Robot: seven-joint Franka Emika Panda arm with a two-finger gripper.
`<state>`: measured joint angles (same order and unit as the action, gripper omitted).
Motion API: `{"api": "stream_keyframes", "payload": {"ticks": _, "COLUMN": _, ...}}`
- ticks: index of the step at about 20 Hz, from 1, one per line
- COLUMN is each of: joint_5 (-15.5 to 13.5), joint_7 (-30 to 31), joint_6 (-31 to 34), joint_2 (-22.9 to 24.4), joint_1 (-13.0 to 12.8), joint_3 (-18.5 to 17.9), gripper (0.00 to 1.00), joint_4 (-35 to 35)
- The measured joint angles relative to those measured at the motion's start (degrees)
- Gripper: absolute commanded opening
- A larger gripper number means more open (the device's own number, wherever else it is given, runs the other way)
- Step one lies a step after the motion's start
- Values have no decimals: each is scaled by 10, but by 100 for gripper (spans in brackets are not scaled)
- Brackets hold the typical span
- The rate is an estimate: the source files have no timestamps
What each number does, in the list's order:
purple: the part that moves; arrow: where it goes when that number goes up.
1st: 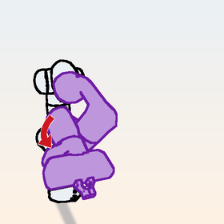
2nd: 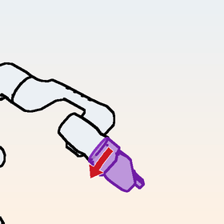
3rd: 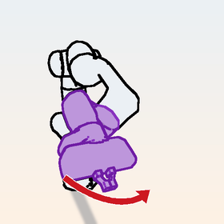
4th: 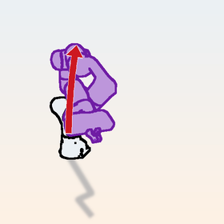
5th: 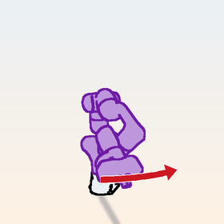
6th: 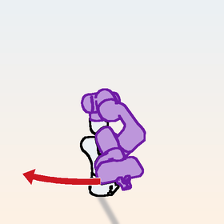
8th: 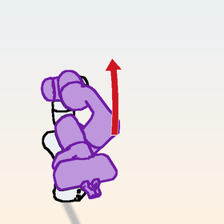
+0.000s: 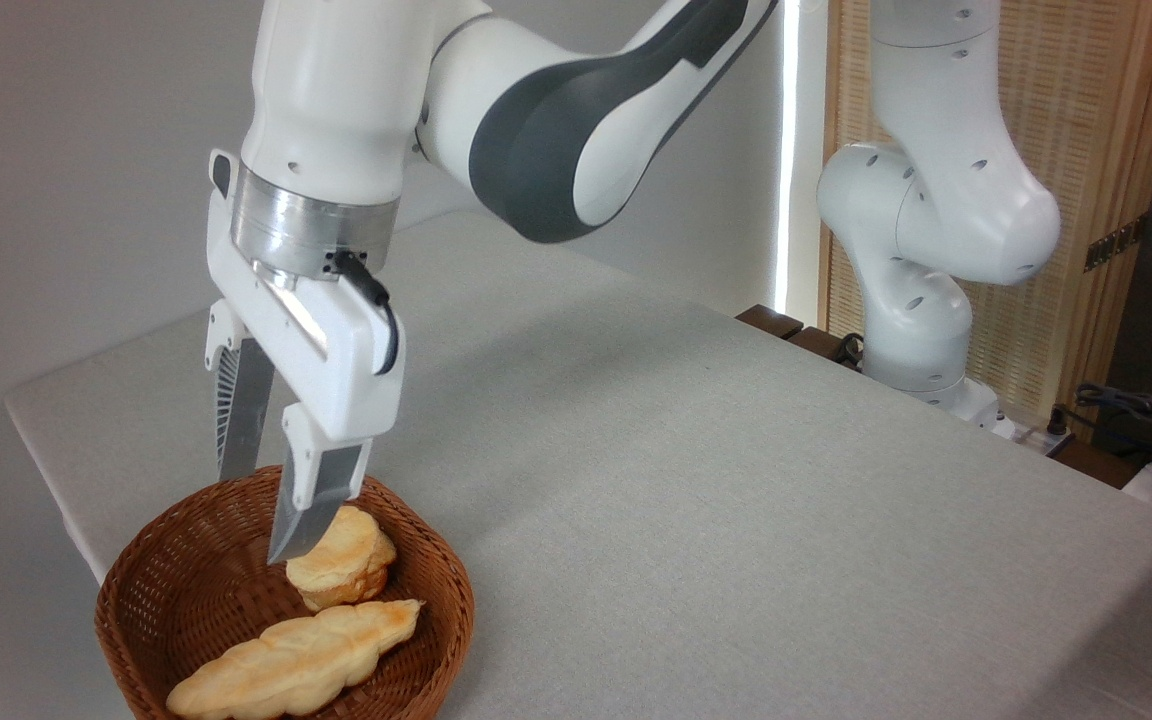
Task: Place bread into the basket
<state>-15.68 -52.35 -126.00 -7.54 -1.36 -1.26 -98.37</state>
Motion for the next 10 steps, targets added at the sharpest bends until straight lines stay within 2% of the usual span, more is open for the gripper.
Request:
{"api": "stream_keyframes", "payload": {"ticks": 4, "joint_5": 25, "joint_7": 52, "joint_6": 99, "joint_2": 28, "joint_1": 0, "joint_3": 0, "gripper": 100, "joint_4": 2}}
{"api": "stream_keyframes", "payload": {"ticks": 10, "joint_5": 87, "joint_7": 100, "joint_6": 208, "joint_2": 63, "joint_1": -4, "joint_3": 15, "gripper": 100, "joint_4": 2}}
